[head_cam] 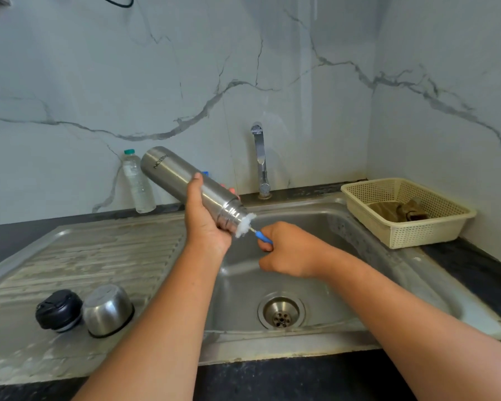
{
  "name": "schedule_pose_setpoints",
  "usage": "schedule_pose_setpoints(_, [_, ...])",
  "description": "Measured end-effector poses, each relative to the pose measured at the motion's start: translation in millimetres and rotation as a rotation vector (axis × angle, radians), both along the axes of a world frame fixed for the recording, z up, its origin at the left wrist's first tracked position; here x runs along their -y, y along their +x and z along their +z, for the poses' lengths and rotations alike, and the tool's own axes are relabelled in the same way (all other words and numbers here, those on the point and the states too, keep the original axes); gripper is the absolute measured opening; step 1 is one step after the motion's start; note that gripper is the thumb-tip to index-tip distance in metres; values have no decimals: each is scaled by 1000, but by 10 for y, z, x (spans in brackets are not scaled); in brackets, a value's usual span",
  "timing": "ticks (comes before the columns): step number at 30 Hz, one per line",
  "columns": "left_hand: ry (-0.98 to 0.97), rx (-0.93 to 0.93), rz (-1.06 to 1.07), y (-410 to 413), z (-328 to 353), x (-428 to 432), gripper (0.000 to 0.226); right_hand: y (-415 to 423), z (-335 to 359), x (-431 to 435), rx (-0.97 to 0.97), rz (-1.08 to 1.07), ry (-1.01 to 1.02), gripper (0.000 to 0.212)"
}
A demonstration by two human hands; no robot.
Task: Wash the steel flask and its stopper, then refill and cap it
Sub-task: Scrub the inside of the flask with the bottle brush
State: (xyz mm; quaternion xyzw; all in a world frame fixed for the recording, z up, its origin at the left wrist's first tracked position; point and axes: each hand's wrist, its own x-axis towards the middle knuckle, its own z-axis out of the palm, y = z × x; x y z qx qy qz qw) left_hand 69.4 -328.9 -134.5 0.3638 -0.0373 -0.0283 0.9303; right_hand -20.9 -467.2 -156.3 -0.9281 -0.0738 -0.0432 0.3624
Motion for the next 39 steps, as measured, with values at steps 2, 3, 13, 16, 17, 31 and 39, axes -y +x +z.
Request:
schedule_pose_setpoints(2, [-48, 12, 39, 92, 31, -78, 47, -39, -11, 42, -9, 11, -21, 36])
schedule_pose_setpoints(3, [-54, 13, 34, 92, 17, -78, 48, -29, -14, 18, -10, 12, -30, 37])
schedule_pose_setpoints(13, [-81, 20, 14, 55, 15, -35, 40, -22, 21, 48, -6, -2, -52, 33])
schedule_pose_setpoints(16, [13, -1, -40, -39, -65, 61, 42, 29, 25, -61, 18, -28, -43, 32])
schedule_pose_setpoints(17, [36, -8, -50, -77, -66, 108, 42, 49, 26, -78, 26, -48, -23, 31])
schedule_pose_setpoints(31, [178, -122, 47, 37, -66, 180, 35, 138, -48, 96, 241, -383, -174, 19])
schedule_pose_setpoints(39, [-90, -151, -103, 54, -80, 90, 76, 126, -70, 52, 372, -384, -290, 13])
